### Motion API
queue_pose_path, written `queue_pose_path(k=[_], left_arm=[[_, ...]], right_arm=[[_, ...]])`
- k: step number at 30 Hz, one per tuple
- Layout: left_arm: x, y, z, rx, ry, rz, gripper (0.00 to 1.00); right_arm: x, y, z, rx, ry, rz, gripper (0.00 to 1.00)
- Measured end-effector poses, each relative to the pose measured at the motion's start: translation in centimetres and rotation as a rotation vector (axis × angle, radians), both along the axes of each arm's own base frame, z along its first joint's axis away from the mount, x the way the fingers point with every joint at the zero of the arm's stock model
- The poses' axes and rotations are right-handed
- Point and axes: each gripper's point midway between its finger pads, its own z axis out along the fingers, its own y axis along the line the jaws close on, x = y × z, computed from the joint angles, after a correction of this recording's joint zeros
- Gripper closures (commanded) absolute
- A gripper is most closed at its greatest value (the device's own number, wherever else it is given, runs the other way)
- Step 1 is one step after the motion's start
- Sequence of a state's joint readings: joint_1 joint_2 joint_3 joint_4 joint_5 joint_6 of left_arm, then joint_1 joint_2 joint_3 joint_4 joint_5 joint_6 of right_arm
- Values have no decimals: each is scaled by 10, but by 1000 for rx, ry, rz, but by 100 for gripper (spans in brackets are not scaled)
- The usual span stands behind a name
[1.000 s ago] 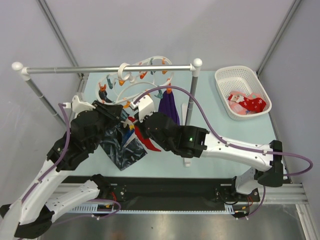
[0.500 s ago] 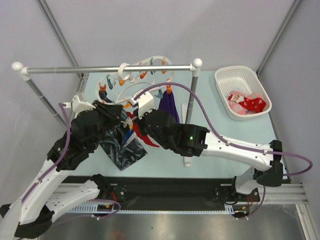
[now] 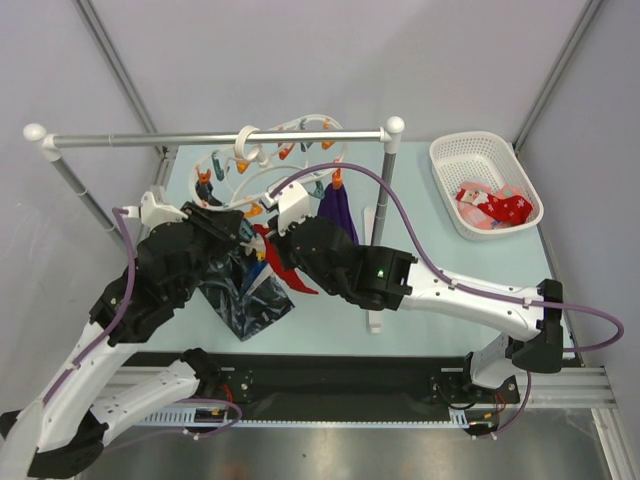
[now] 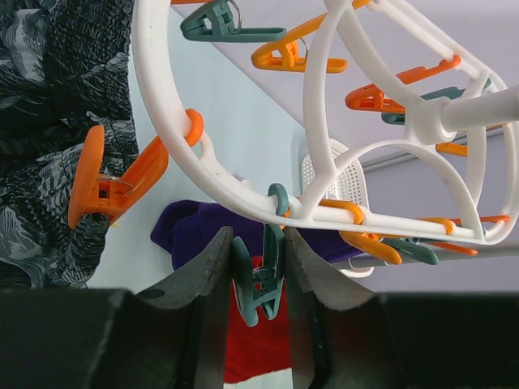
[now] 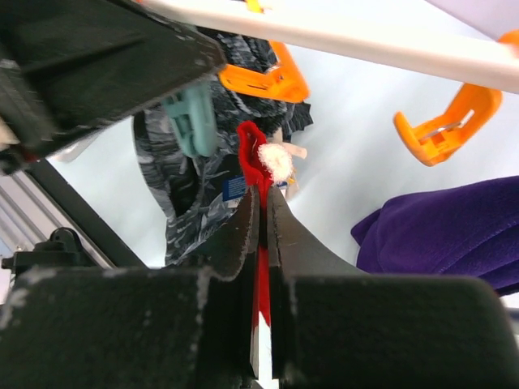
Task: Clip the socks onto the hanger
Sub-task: Clamp the sock onto the hanger.
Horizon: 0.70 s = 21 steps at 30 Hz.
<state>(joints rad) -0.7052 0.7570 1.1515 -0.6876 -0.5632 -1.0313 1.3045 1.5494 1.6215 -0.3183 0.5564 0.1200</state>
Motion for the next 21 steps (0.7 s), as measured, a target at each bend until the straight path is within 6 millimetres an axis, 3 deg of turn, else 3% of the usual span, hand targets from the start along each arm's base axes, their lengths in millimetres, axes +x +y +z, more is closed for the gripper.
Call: queue_pose_path(k=[21], left_arm=[[1,-1,-1,-9,9,4,100]], right_arm=[[-8,6,-2,19,22,33,100]])
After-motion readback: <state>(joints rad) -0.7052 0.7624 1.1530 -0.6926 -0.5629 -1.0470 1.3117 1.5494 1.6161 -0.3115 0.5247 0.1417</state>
